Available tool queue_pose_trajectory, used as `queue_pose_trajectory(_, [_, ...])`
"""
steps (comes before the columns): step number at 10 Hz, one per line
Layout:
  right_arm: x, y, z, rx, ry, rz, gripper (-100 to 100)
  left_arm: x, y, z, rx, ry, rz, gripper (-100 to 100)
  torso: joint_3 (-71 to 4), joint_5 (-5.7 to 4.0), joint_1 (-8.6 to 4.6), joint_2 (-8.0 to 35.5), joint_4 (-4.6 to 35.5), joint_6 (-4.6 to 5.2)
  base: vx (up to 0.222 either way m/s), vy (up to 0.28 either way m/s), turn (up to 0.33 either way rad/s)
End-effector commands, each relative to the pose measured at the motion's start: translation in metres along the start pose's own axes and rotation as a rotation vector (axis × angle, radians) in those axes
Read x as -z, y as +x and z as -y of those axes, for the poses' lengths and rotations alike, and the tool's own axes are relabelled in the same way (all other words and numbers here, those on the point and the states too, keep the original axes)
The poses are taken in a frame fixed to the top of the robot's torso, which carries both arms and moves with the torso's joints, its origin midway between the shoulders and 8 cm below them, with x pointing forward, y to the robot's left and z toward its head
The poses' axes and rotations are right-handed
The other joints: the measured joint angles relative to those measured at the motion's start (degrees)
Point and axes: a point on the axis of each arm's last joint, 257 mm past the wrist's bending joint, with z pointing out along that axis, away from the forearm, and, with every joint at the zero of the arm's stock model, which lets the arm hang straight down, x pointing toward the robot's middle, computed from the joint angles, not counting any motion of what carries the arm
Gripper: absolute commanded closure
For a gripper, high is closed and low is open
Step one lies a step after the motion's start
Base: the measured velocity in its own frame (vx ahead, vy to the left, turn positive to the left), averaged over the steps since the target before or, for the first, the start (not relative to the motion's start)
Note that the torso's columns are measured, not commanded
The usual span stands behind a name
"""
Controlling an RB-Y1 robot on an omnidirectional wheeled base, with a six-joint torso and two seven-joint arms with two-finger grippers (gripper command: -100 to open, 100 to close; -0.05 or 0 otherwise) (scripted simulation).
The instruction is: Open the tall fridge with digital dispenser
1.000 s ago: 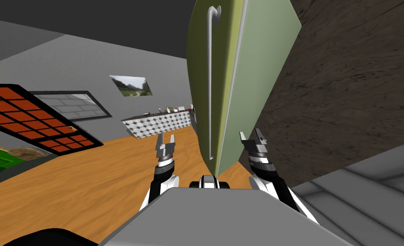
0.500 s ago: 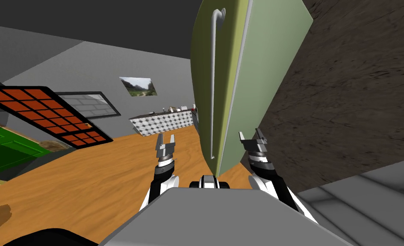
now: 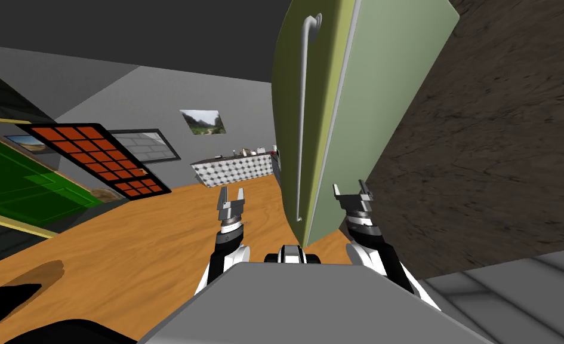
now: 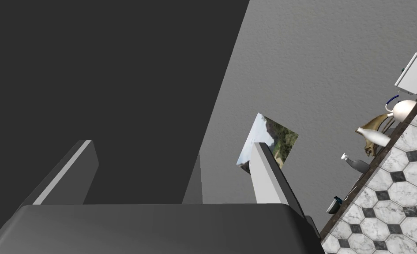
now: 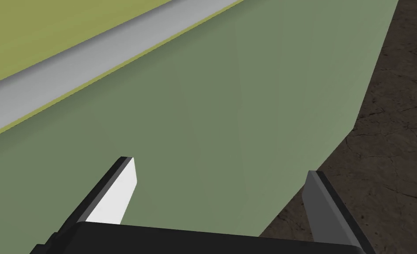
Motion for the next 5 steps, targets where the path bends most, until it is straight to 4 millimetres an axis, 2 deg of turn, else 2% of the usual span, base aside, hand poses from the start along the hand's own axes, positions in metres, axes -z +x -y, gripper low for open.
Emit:
queue_pose_trajectory(1, [-0.001,-0.007,0.003,-0.106,-0.006,0.018,-100,0.0,0.0,0.0,0.0,0.0,0.0,0,0.0,-0.01,-0.03,0.0,0.0,0.03,-0.027,0.0,0.151])
queue_pose_trajectory(5, [-0.002,-0.018,0.008,-0.256,-0.016,0.046,-100,0.0,0.0,0.0,0.0,0.0,0.0,0,0.0,0.0,-0.02,0.0,0.0,0.03,-0.028,0.002,0.103])
